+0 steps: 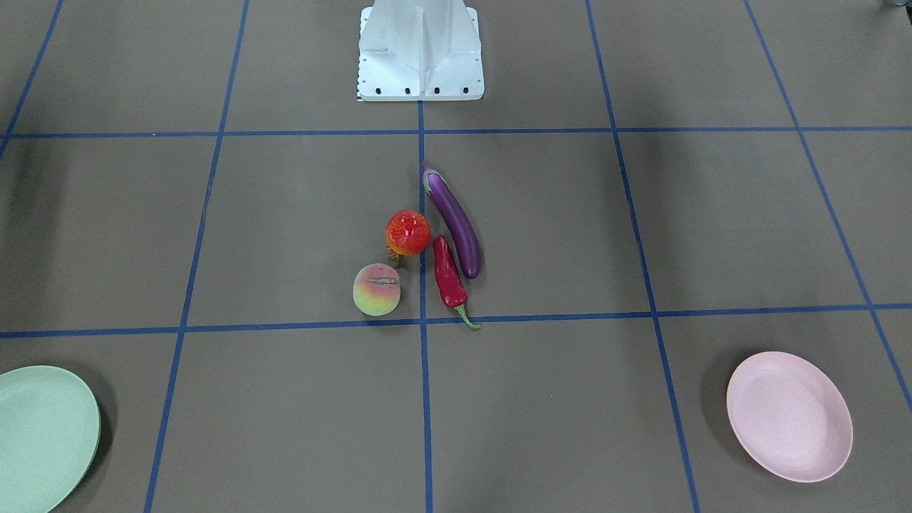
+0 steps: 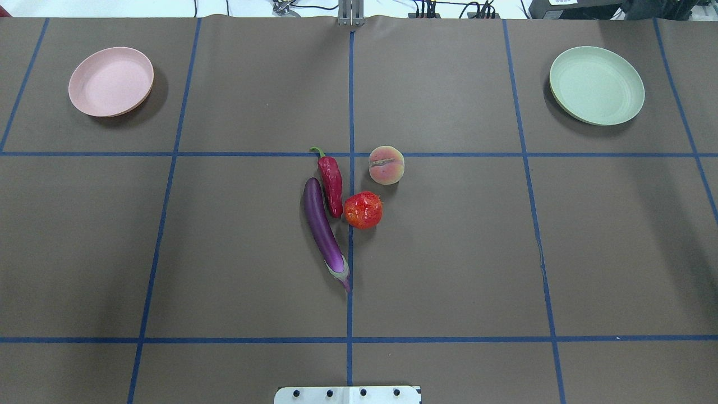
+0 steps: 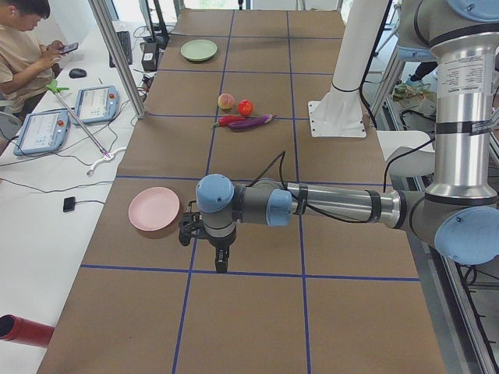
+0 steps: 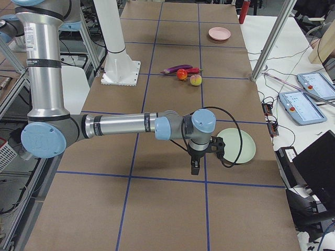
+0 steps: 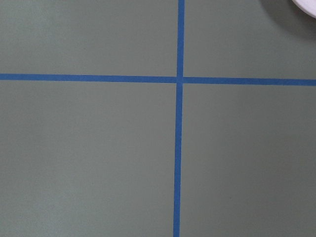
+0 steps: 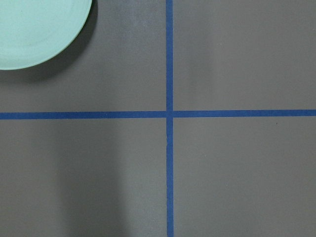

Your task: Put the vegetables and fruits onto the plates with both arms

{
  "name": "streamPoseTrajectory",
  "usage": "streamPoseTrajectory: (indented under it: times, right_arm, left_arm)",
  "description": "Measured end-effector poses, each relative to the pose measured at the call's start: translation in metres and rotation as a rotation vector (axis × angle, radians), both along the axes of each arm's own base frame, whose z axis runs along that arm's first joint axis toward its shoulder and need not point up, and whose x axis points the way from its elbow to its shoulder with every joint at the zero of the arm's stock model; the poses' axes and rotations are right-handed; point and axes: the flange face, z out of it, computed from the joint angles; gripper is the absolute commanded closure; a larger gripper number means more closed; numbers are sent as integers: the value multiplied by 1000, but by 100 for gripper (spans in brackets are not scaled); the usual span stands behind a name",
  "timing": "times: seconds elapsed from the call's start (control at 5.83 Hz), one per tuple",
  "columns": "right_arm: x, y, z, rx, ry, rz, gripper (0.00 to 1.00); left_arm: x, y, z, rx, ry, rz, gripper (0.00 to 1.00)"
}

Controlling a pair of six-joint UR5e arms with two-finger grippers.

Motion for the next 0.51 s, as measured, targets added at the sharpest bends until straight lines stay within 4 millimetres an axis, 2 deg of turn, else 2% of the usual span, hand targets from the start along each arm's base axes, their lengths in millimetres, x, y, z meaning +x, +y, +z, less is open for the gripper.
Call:
streamPoseTrajectory:
  times: [0.51]
  right_arm:
    - [0, 2, 3, -5, -5, 1, 0]
  left_arm:
    - [1, 14, 1, 10, -1, 10, 0]
